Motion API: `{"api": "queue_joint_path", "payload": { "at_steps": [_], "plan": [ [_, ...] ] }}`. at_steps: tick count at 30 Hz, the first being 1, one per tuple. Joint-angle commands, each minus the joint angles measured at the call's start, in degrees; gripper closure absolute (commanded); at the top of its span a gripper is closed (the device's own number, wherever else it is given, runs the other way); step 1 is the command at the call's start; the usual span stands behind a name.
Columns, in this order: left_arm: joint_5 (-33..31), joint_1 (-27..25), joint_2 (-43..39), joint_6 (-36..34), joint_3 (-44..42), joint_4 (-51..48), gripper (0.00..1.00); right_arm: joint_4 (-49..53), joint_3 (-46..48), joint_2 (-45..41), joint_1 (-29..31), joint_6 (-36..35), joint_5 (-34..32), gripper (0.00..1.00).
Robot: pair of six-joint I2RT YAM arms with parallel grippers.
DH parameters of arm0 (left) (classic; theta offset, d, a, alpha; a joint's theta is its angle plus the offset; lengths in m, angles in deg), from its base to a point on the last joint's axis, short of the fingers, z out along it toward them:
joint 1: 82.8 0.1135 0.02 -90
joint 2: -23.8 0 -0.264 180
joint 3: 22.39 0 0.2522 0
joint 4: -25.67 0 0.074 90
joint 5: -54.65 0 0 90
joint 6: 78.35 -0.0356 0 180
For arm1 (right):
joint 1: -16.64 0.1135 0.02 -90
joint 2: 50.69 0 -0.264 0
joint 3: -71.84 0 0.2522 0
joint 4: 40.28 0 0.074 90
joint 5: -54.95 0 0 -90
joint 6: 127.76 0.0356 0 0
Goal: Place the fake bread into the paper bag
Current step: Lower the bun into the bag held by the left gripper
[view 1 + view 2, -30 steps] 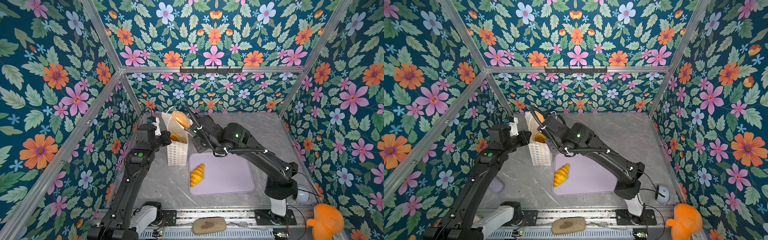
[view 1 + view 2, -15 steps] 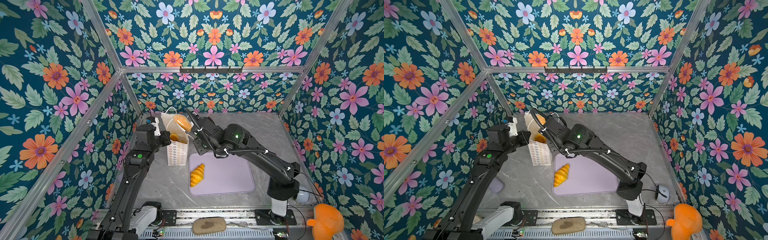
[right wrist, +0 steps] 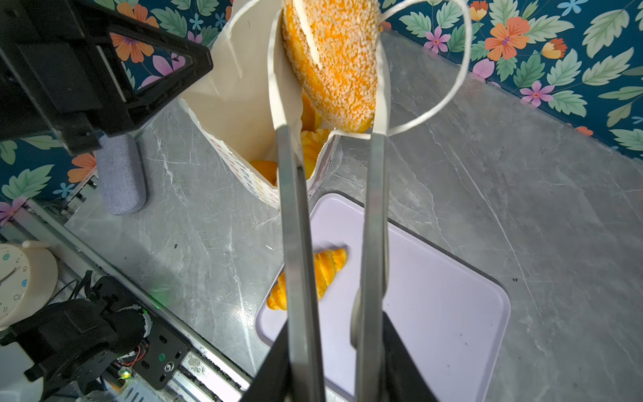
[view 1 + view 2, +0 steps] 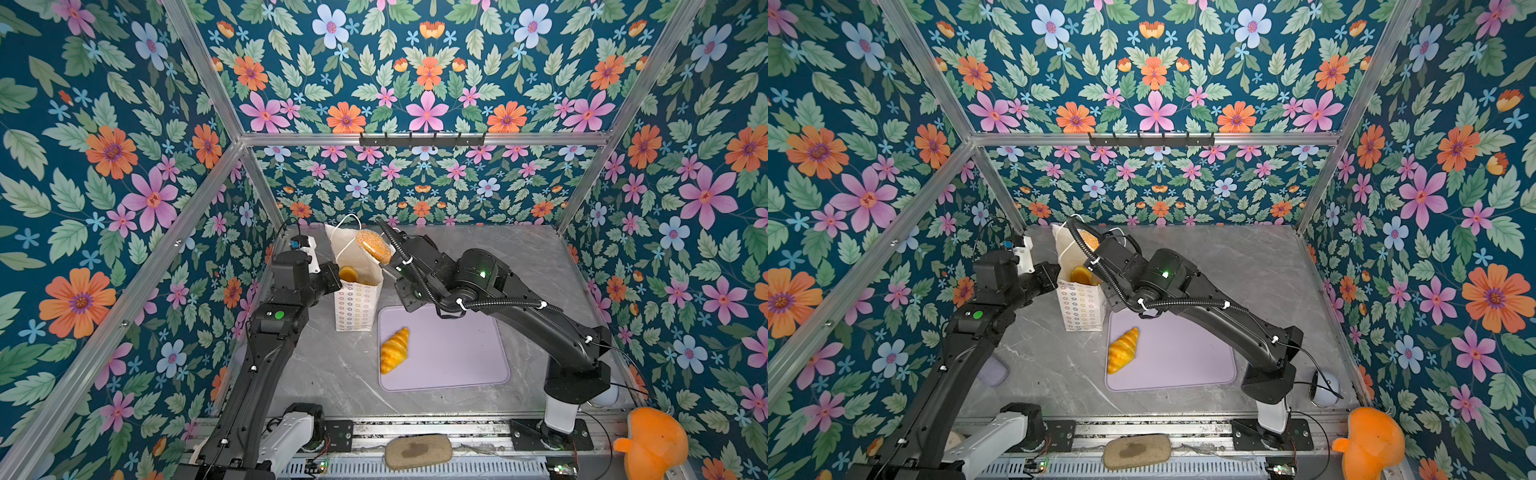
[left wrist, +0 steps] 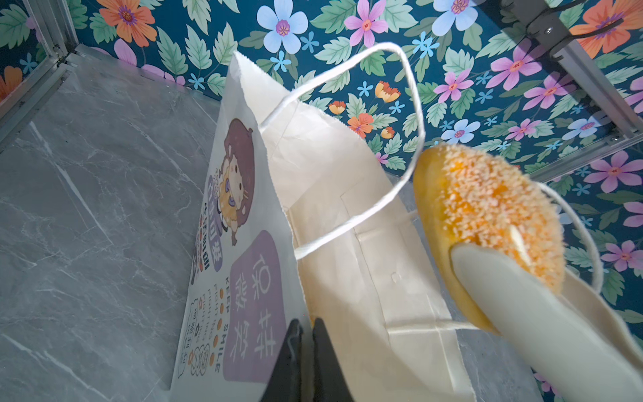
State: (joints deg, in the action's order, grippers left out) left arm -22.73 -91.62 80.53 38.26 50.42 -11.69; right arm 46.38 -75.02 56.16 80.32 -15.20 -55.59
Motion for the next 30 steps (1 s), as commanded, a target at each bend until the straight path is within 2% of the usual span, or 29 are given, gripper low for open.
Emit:
{"api": "queue_joint_path", "payload": {
  "at_steps": [1,8,9,12,15,22,26,30],
  "plan": [
    [-1.6,0.0,-0.6,0.9,0.2,0.9,0.91,0.8,0.3,-0.6,0.0,1.5,-0.5,0.82],
    [-1.4,0.0,-0.8,1.5,0.1,0.4,0.89,0.1,2.6,-2.3,0.0,2.0,-0.6,0.82],
    [-1.1,0.0,-0.7,1.3,0.2,0.4,0.86,-0.4,2.9,-2.6,0.0,2.0,0.0,0.82],
    [1.3,0.0,0.1,-2.3,1.9,-0.7,0.65,-1.9,2.9,-3.1,0.0,1.5,1.6,0.82],
    [0.7,0.0,2.2,-6.7,5.0,-3.7,0.55,-2.8,2.0,-3.0,0.0,1.1,2.6,0.82],
    [-7.3,0.0,5.9,-13.1,10.6,-8.5,0.48,-3.0,0.1,-2.2,0.0,0.1,2.2,0.82],
    [-7.1,0.0,7.1,-16.6,10.8,-8.5,0.41,-2.9,-0.8,-1.8,0.0,-0.3,1.8,0.82],
    [-3.4,-0.1,10.1,-18.4,11.1,-8.1,0.41,-3.1,-1.2,-1.7,0.0,-0.6,1.8,0.82]
  ]
}}
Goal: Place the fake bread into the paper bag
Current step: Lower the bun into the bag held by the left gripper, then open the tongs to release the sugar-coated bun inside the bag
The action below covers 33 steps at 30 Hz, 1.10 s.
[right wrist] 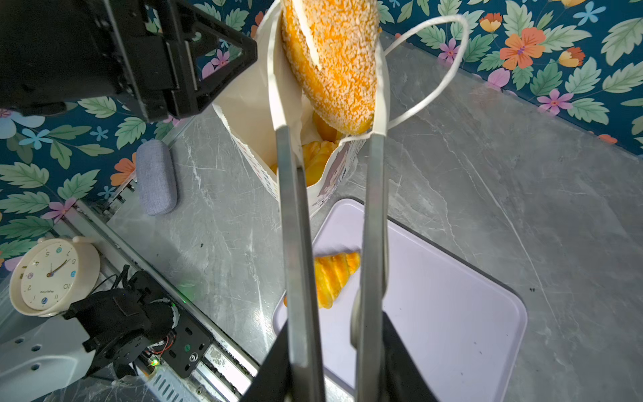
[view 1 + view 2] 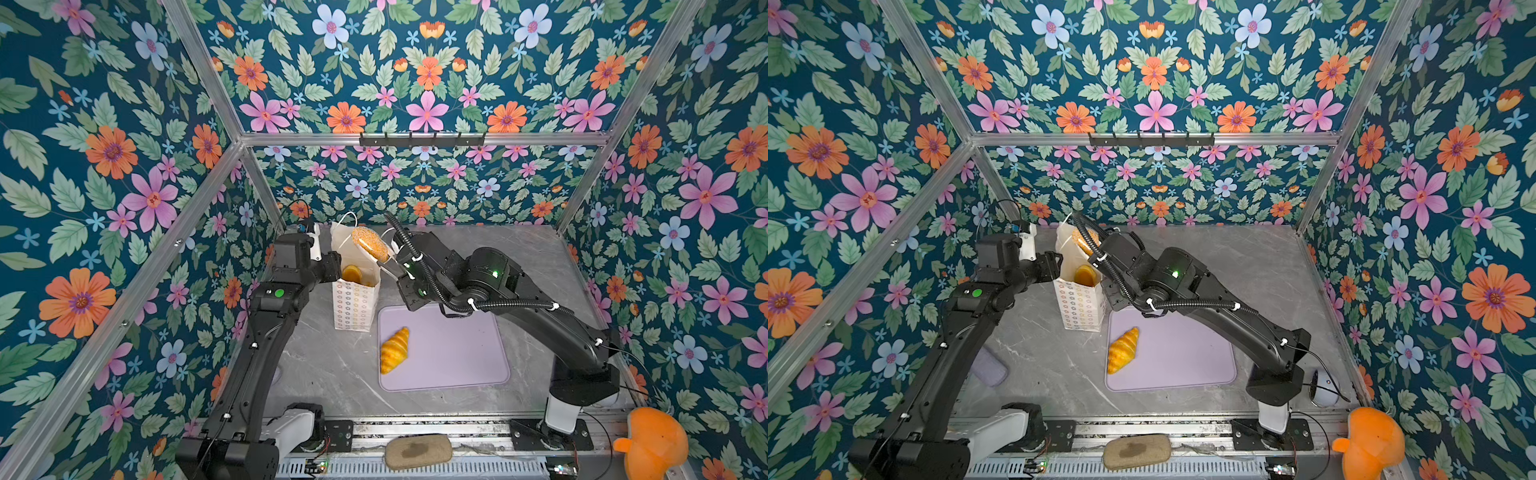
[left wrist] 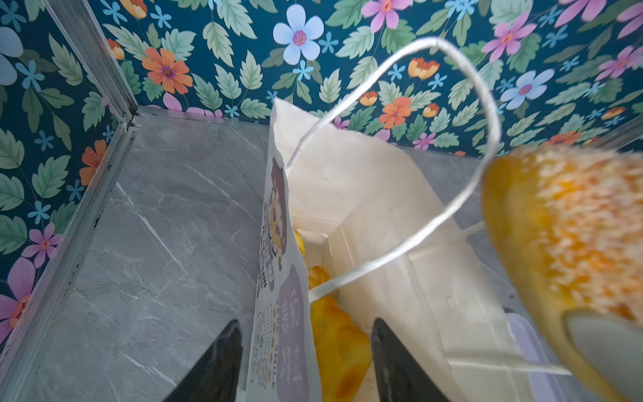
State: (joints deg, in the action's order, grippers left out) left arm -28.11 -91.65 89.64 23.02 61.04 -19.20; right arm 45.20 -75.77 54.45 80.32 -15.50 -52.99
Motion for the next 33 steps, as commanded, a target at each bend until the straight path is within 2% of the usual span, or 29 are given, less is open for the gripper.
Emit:
{"api": "queue_joint_path", "payload": {
  "at_steps": [1,8,13,18,24,33],
  "plan": [
    [2.4,-0.1,1.7,-3.3,0.6,-0.2,0.42,-1.9,-0.5,0.1,0.0,-0.3,-0.8,0.82],
    [-2.2,-0.1,3.3,-0.9,0.1,3.0,0.55,-1.5,-1.4,0.6,0.0,-0.4,-0.4,0.82],
    [-3.9,0.0,3.1,3.3,-0.8,5.6,0.78,-1.2,-1.0,0.3,-0.1,-0.4,-0.3,0.82],
    [-2.6,0.1,2.0,6.4,-2.5,8.9,0.91,-1.1,0.3,-1.0,0.0,-0.2,-0.4,0.82],
    [0.8,0.1,2.3,7.8,-2.9,9.7,0.92,-2.8,1.0,-1.5,0.0,-0.8,0.0,0.83],
    [3.0,0.1,1.7,9.2,-3.4,10.4,0.91,-0.3,-7.5,5.2,-0.7,-1.8,2.0,0.82]
  ]
}}
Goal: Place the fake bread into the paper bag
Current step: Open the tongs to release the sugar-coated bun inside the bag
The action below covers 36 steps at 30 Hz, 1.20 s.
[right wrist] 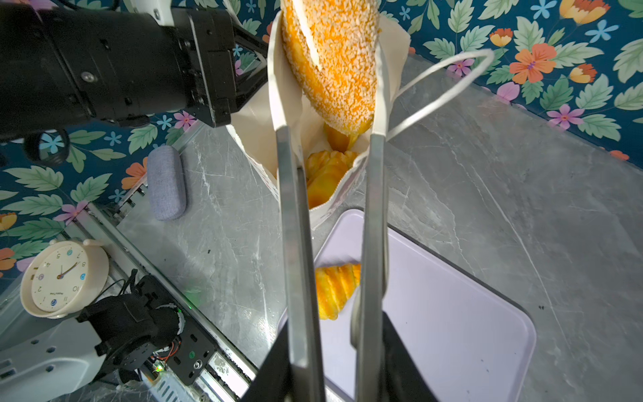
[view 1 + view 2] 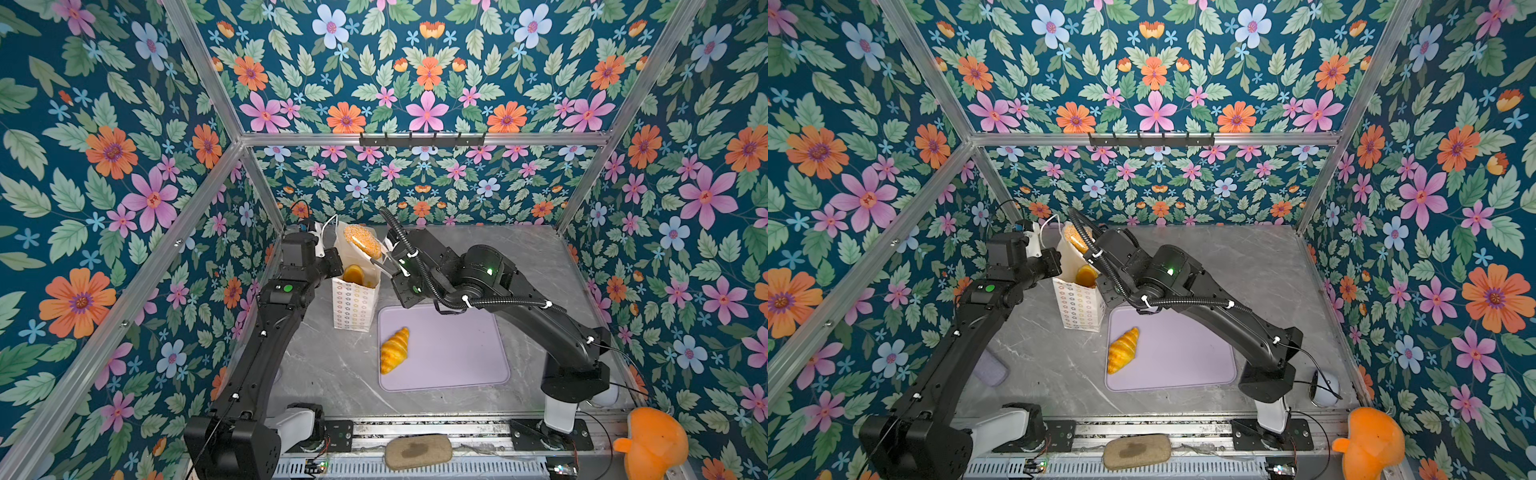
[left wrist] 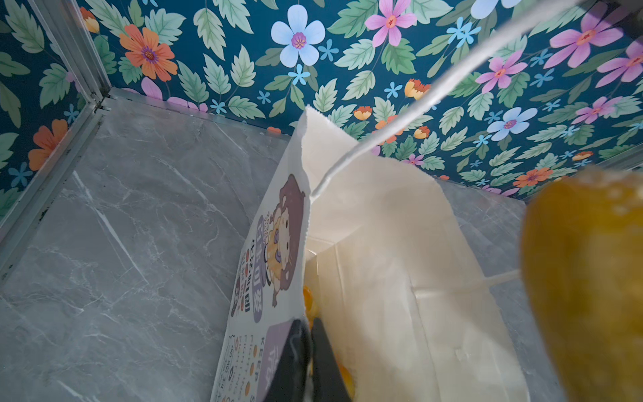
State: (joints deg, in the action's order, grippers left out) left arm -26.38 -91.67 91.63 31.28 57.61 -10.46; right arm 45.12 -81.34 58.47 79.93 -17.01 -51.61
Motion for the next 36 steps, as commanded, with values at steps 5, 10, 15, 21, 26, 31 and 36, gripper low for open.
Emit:
{"api": "queue_joint_path", "payload": {
  "at_steps": [5,10,15,21,26,31,36],
  "plan": [
    [1.4,0.1,-0.6,1.2,-0.1,1.7,0.91,1.6,-4.3,3.5,-0.7,0.1,1.0,0.82],
    [1.5,0.1,-0.4,1.3,-0.2,1.9,0.92,2.7,-4.4,4.9,-1.0,0.7,1.5,0.82],
    [1.7,0.1,-0.3,1.5,-0.2,2.3,0.92,3.6,-4.5,6.5,-1.6,1.0,3.1,0.82],
    [2.1,0.1,-0.3,1.5,-0.1,2.4,0.91,4.4,-5.8,8.6,-2.0,1.2,4.6,0.81],
    [2.1,0.1,-0.5,1.5,0.0,2.4,0.91,5.7,-7.8,9.7,-2.4,0.8,5.3,0.76],
    [2.4,0.1,-0.6,1.6,-0.1,2.7,0.92,5.6,-8.2,10.0,-2.4,0.2,6.1,0.71],
    [2.5,0.1,-0.8,1.6,-0.2,2.8,0.92,5.2,-8.5,9.8,-2.5,-0.6,6.3,0.68]
  ]
}}
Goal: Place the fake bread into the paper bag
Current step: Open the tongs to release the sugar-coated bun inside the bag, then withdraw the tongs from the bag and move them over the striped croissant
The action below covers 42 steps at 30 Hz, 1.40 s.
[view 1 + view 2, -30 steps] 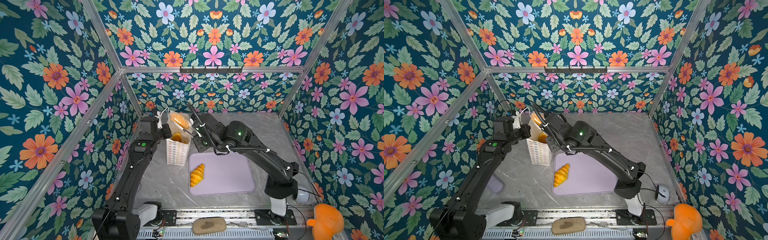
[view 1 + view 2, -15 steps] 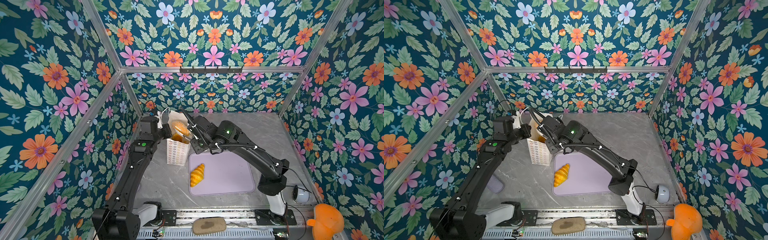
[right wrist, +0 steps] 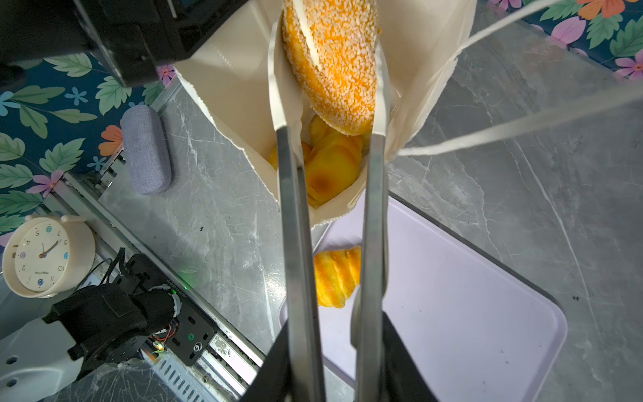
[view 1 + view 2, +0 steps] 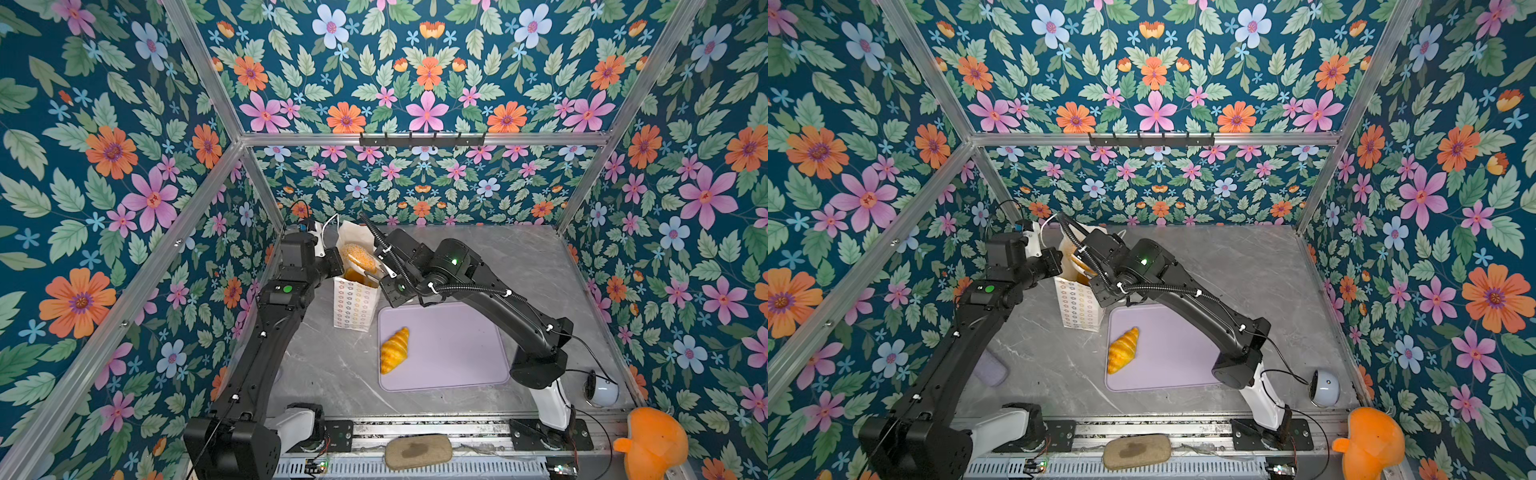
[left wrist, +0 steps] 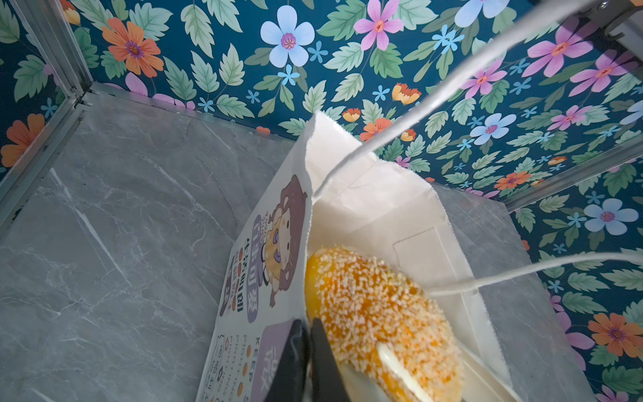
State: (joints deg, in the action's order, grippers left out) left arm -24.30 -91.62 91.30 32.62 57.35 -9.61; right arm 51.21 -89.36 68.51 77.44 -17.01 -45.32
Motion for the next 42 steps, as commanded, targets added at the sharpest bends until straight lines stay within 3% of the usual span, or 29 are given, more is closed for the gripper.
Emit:
{"api": "queue_joint_path", "payload": {
  "at_steps": [1,12,19,26,31,42],
  "plan": [
    [0.4,0.0,-0.4,0.3,0.0,2.0,0.92,-1.0,-0.4,-0.2,0.0,-0.7,0.0,0.68],
    [0.1,0.0,-0.8,0.3,-0.1,1.8,0.91,-1.2,-1.8,-0.7,0.1,-2.4,0.3,0.58],
    [-0.3,0.0,-1.0,0.3,-0.2,1.6,0.91,-1.9,-2.7,-2.9,0.1,-3.8,2.6,0.6],
    [-0.8,0.0,-1.0,0.4,-0.2,1.2,0.91,-3.4,-0.2,-10.3,0.9,-4.4,5.8,0.63],
    [-1.1,0.0,-1.4,0.8,-0.4,0.8,0.91,-5.1,7.5,-17.9,2.3,-4.8,8.2,0.64],
    [-0.8,0.0,-0.9,0.5,0.1,1.4,0.91,-15.1,42.0,-40.3,7.5,2.7,7.4,0.68]
  ]
}}
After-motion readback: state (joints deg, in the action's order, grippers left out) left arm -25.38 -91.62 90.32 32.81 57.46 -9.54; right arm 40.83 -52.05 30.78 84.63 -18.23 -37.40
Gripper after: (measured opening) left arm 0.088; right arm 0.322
